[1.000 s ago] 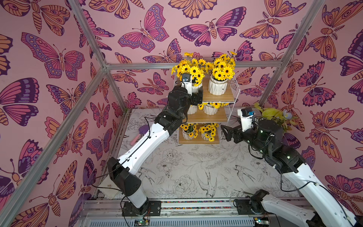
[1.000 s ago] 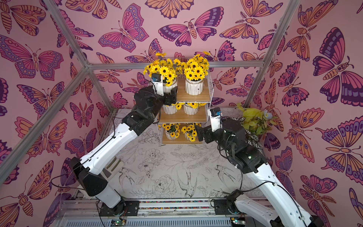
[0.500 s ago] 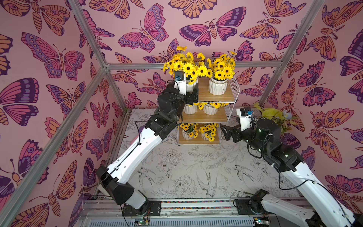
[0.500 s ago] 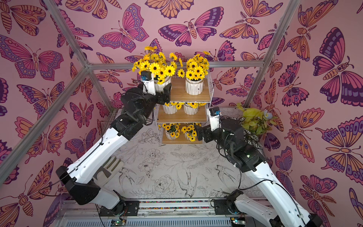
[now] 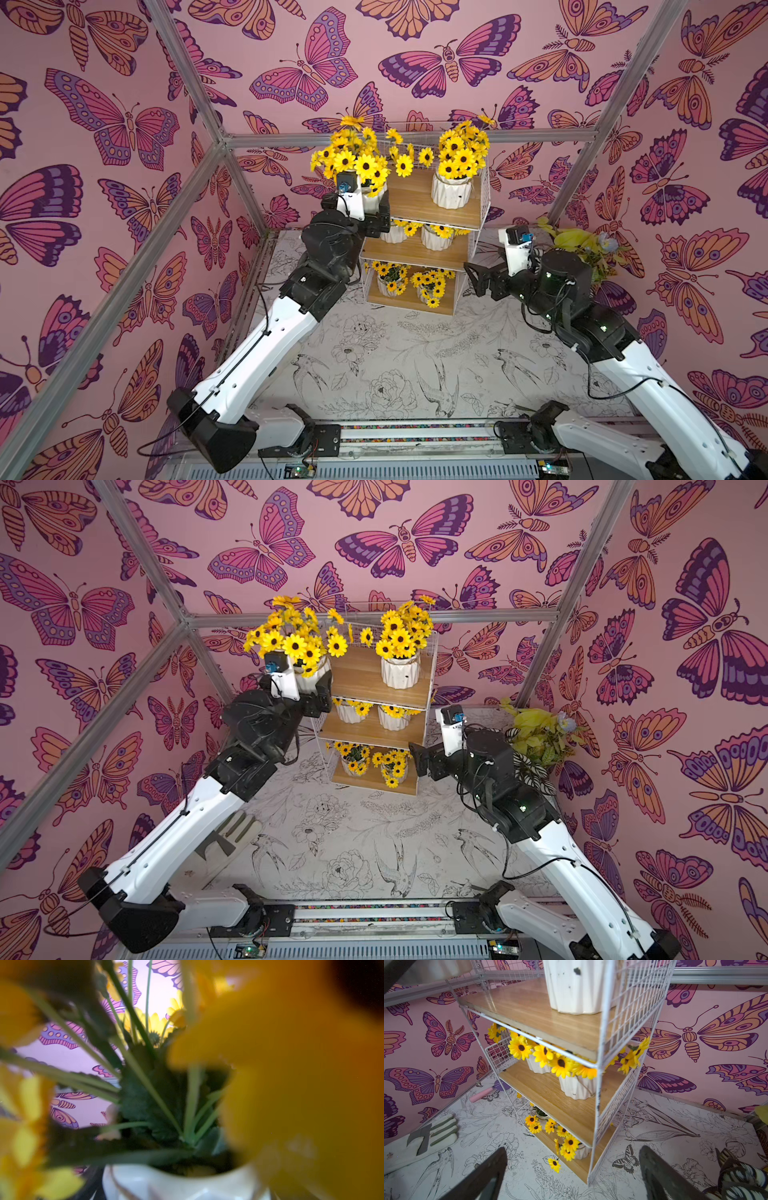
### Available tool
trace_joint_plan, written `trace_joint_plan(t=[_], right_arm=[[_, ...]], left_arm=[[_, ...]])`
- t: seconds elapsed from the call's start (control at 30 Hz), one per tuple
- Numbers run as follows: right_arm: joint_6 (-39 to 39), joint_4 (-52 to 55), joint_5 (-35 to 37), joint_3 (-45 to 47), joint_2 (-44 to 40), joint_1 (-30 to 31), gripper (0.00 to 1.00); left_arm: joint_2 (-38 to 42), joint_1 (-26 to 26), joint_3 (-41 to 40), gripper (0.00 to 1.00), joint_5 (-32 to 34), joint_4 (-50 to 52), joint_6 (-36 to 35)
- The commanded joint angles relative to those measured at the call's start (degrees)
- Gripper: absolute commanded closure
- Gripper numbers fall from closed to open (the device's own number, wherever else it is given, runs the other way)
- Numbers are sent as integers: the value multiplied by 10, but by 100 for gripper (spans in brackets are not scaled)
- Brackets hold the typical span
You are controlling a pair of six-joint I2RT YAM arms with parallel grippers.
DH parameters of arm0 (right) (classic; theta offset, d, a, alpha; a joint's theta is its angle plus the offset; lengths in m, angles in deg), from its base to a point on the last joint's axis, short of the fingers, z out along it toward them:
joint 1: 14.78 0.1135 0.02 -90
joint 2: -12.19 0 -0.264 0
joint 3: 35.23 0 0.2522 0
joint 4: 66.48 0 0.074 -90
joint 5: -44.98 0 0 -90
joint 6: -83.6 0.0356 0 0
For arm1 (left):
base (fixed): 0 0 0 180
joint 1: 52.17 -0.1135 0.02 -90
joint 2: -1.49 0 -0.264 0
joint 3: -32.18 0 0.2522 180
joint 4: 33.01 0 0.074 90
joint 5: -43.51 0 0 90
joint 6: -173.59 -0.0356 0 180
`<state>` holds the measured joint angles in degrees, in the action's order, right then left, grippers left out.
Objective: Take the sunflower pots off the shelves
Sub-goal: Pick up the sunflower pot from the shelf, then adjust the shelf at the center of the board.
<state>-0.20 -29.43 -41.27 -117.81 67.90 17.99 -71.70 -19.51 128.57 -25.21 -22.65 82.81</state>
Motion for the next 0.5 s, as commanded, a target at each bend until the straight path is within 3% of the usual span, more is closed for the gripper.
trace_joint_plan(t=[0.0, 0.27, 0.47], right_arm=[[10, -13, -6, -3, 6, 5, 1], [22, -28, -8, 7, 9, 5, 1], [22, -28, -57, 10, 10, 6, 1]], left_arm=[[29, -45, 9, 36, 37, -40, 33], [16, -45, 9, 37, -33, -24, 83], [29, -41, 4, 37, -93, -24, 103]])
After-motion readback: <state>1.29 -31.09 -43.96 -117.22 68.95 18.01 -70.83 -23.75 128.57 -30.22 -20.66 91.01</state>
